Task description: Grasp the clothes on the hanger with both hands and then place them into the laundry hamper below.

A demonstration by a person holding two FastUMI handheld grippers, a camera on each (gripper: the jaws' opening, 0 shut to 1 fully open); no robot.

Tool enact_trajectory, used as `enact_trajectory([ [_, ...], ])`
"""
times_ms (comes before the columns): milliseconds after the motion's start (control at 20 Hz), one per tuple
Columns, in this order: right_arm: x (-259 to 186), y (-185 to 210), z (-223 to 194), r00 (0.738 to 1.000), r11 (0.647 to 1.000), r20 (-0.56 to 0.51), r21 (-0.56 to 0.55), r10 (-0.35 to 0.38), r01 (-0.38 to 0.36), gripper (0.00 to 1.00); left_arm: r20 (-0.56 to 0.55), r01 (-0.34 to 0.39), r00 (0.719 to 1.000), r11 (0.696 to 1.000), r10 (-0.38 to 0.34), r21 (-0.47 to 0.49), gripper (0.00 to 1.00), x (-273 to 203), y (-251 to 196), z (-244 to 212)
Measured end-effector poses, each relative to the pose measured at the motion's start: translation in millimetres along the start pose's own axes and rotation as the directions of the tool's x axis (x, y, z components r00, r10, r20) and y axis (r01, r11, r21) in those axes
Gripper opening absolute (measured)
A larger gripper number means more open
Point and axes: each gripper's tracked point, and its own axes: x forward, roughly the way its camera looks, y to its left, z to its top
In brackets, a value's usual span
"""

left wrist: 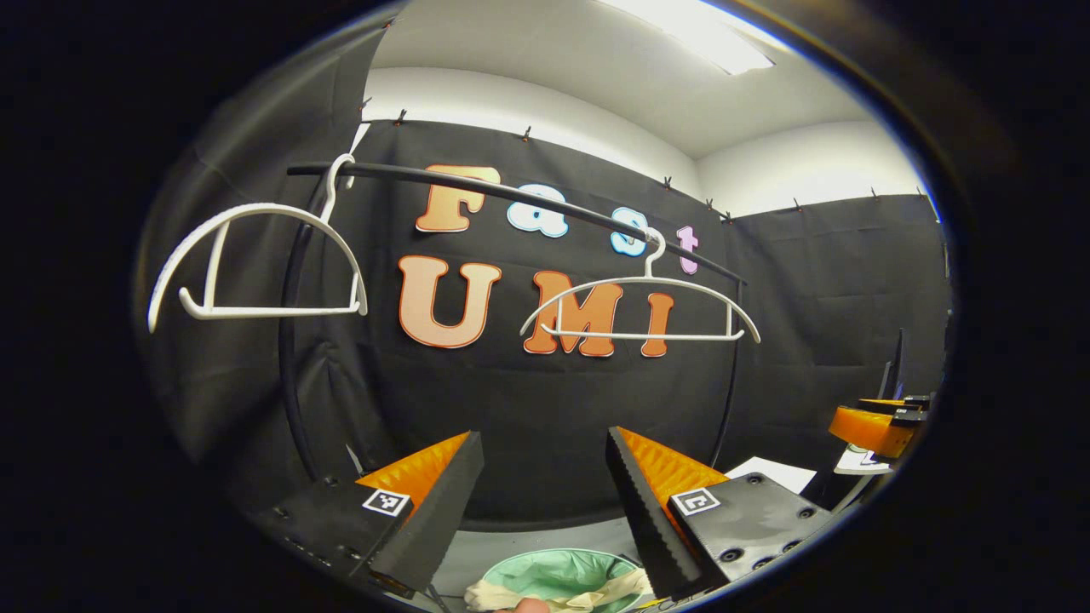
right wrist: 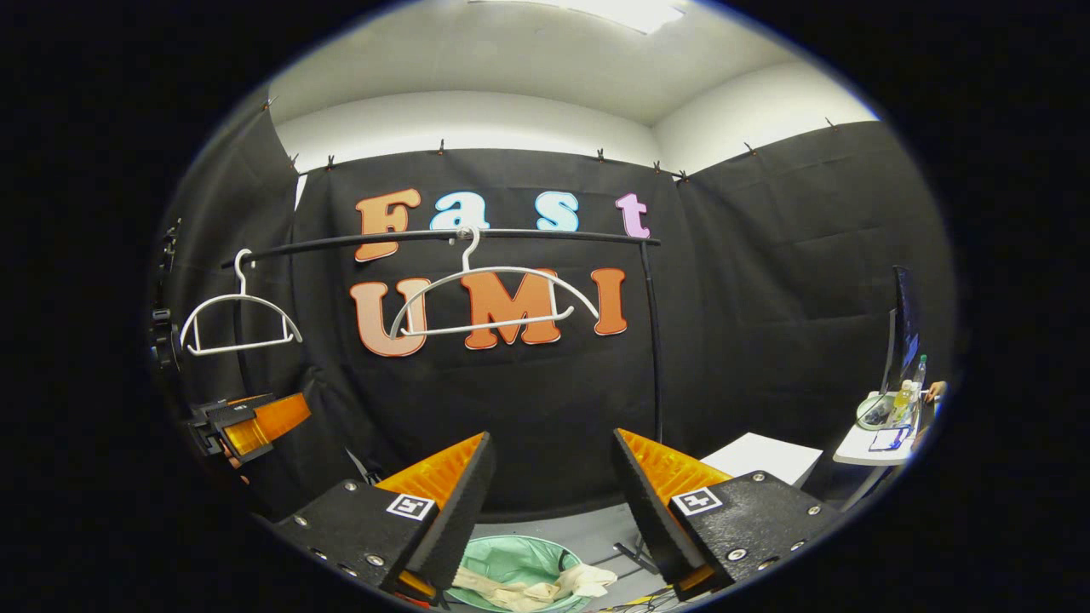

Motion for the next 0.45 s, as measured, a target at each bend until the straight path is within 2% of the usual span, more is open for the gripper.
enact_trajectory([
  [100,0.5,0.8,-3.3,1.0,1.0,-0.006,0.0,-0.004,0.004,0.86,-0.004,0.004,1.0,1.0,-0.004,-0.003,0.95,0.3,0.8,-0.6],
  [250,2.4,0.9,-8.4,1.0,1.0,-0.018,0.006,-0.008,0.008,0.86,-0.006,0.01,1.0,1.0,-0.01,0.001,0.96,0.5,0.8,0.6],
  [300,2.8,1.5,-9.4,1.0,1.0,-0.02,0.007,-0.008,0.008,0.86,-0.005,0.011,1.0,1.0,-0.011,0.002,0.92,0.7,0.7,1.2],
  [450,3.4,2.5,-9.9,1.0,1.0,-0.021,0.002,-0.013,0.013,0.86,-0.015,0.012,1.0,1.0,-0.012,0.0,0.99,2.4,0.6,-1.2],
])
